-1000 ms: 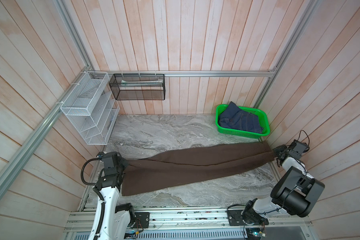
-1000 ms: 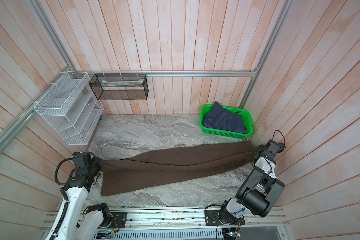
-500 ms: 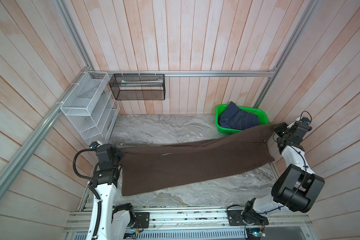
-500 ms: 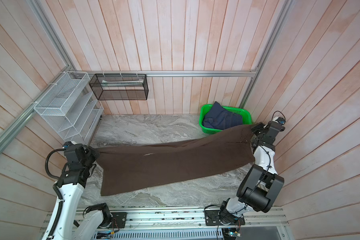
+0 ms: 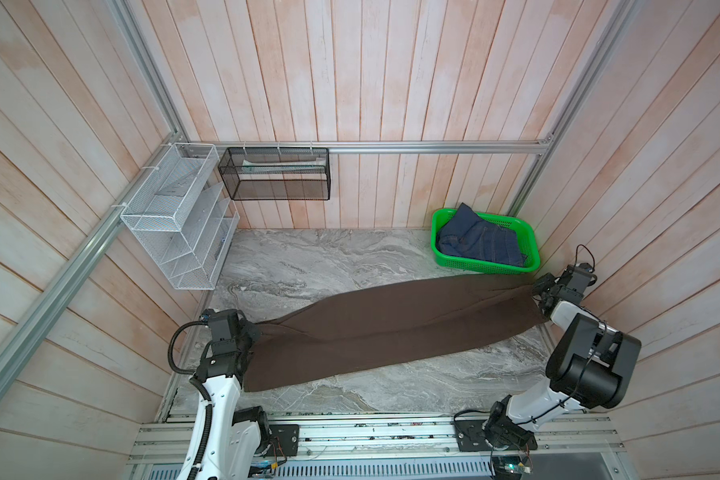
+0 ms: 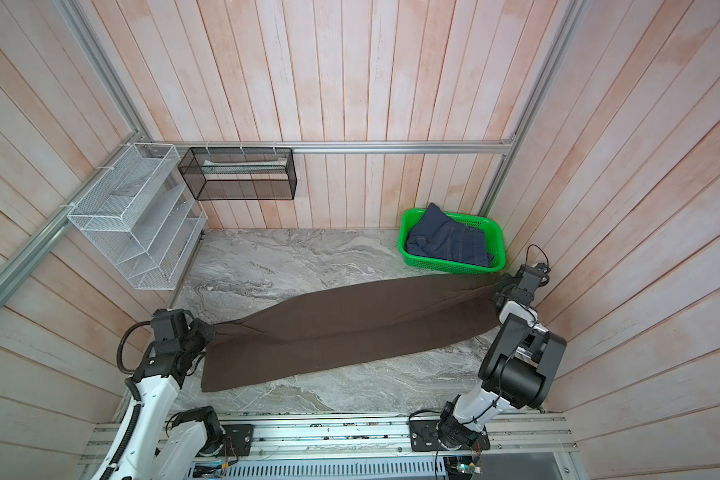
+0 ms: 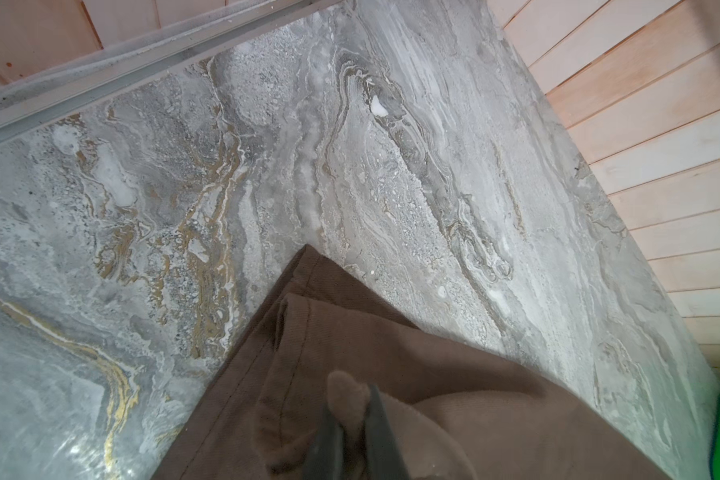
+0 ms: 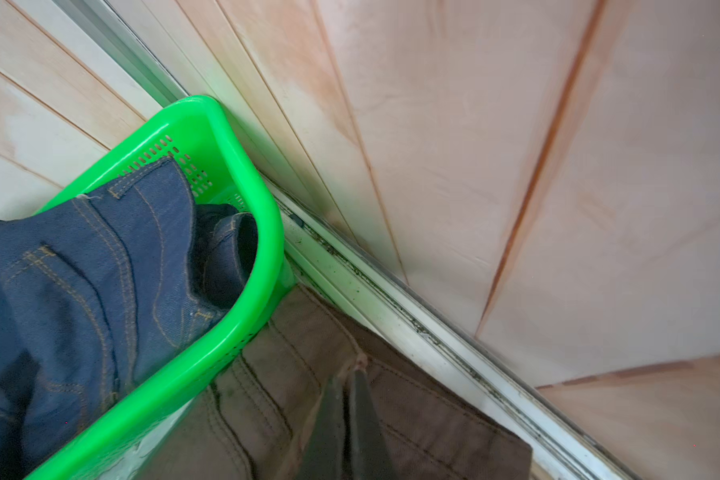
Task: Fold and stack the trousers
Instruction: 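Lower the held trousers onto the table nearer the robot, stretching them taut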
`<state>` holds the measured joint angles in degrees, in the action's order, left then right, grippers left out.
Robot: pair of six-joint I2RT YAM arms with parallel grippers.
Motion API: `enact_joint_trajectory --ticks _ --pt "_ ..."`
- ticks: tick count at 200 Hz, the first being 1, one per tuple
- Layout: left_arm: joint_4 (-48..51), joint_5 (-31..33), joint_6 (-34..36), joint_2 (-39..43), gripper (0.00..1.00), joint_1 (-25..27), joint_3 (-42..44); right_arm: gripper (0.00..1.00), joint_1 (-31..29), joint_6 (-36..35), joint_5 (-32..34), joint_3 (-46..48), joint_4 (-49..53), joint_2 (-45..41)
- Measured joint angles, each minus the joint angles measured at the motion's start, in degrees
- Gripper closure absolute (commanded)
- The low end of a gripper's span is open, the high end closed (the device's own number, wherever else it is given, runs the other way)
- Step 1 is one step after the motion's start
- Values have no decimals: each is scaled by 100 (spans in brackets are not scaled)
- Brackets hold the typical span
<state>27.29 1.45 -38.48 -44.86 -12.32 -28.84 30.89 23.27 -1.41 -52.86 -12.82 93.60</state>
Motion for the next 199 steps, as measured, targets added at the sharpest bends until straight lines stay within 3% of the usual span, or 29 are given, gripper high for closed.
enact_joint_trajectory --ticks 83,161,199 --pt "638 507 -343 894 100 4 -289 100 238 -59 407 0 339 -83" --pt "704 688 -575 575 100 7 15 100 326 -57 761 142 516 -90" --pt "800 824 -682 804 100 7 15 100 372 -37 955 232 695 -179"
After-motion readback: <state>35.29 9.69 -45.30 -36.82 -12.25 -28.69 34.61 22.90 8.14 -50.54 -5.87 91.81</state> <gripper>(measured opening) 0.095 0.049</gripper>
